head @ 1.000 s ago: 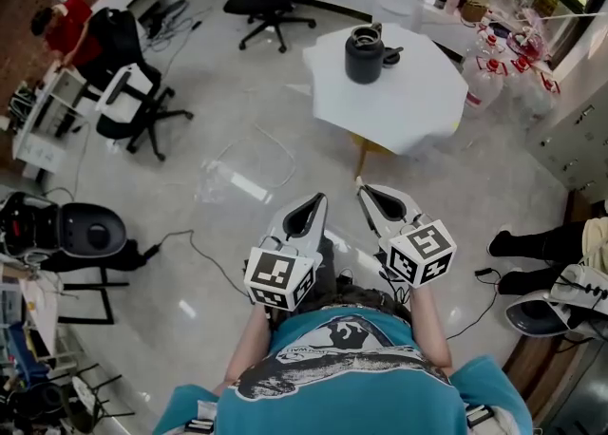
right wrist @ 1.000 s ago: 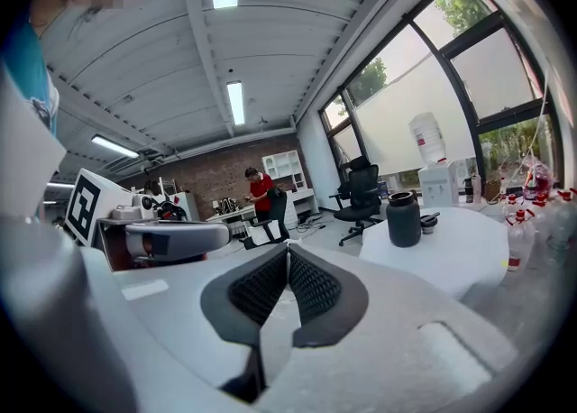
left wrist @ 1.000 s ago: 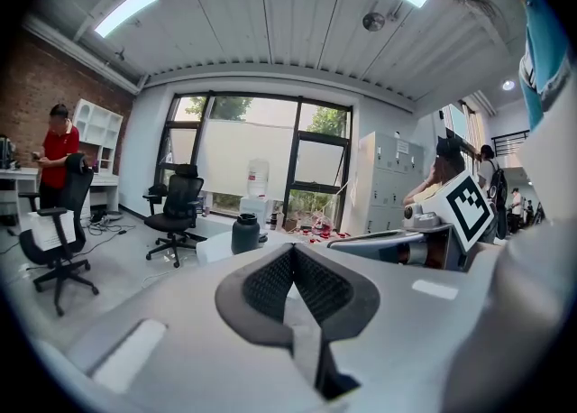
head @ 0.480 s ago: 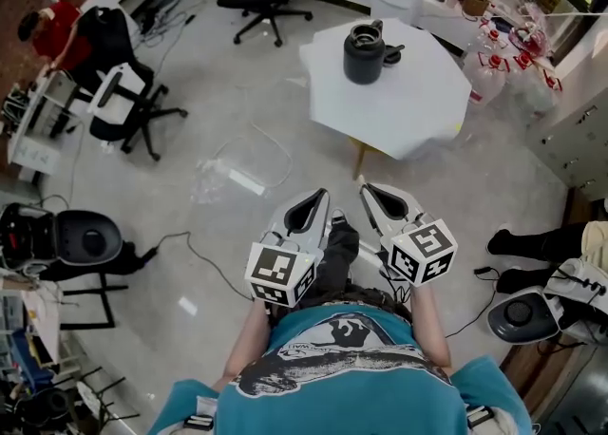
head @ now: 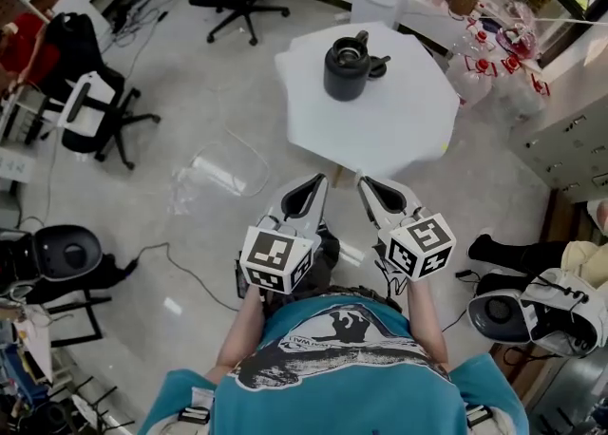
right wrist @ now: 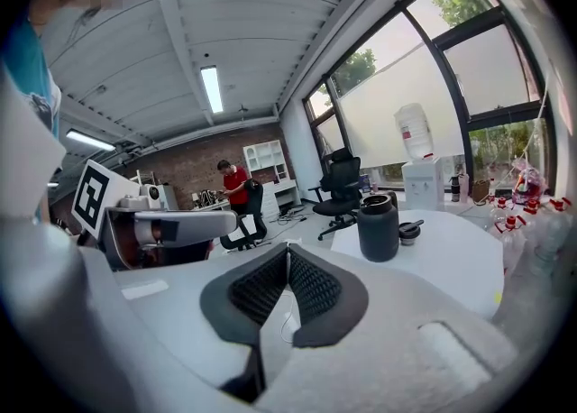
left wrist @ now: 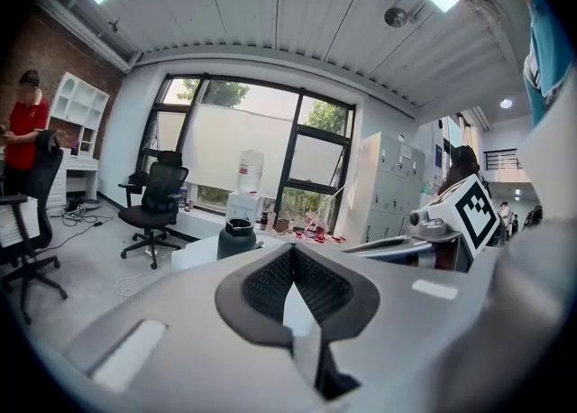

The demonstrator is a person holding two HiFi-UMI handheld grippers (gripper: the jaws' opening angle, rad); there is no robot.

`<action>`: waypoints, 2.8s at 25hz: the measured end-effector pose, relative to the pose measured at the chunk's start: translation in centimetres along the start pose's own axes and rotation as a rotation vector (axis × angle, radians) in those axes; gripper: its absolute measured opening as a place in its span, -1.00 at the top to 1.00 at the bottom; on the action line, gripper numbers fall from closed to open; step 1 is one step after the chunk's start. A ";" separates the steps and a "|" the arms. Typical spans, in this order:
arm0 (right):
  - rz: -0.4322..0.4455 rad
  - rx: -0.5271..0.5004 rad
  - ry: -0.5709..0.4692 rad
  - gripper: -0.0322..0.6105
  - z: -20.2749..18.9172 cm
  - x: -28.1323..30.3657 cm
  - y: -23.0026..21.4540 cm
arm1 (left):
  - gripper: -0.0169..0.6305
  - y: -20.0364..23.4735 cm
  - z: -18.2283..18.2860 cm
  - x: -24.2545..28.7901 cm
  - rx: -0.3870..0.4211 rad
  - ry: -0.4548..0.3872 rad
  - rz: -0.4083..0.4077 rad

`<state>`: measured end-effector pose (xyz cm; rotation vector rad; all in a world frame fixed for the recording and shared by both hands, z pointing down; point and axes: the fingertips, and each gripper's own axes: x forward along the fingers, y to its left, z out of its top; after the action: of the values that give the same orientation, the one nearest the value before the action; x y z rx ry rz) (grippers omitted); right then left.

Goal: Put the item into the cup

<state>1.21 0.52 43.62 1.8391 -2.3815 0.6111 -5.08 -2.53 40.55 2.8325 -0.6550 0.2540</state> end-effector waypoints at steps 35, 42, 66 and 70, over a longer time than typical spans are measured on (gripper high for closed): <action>0.052 0.012 0.115 0.89 4.3 11.7 -7.3 | 0.89 8.9 3.0 9.5 -0.038 0.029 0.041; 0.093 -0.013 0.116 0.89 5.5 12.1 -9.4 | 0.89 9.0 3.0 10.7 -0.057 0.023 0.107; 0.259 -0.194 0.158 0.89 12.9 19.8 -21.9 | 0.89 10.0 5.3 17.4 -0.070 -0.016 0.354; 0.260 -0.265 0.193 0.89 12.8 22.1 -23.3 | 0.89 10.0 5.2 17.9 -0.079 -0.014 0.373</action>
<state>19.27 -28.90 44.57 1.3174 -2.4493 0.4410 6.93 -19.98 41.15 2.6209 -1.1679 0.2613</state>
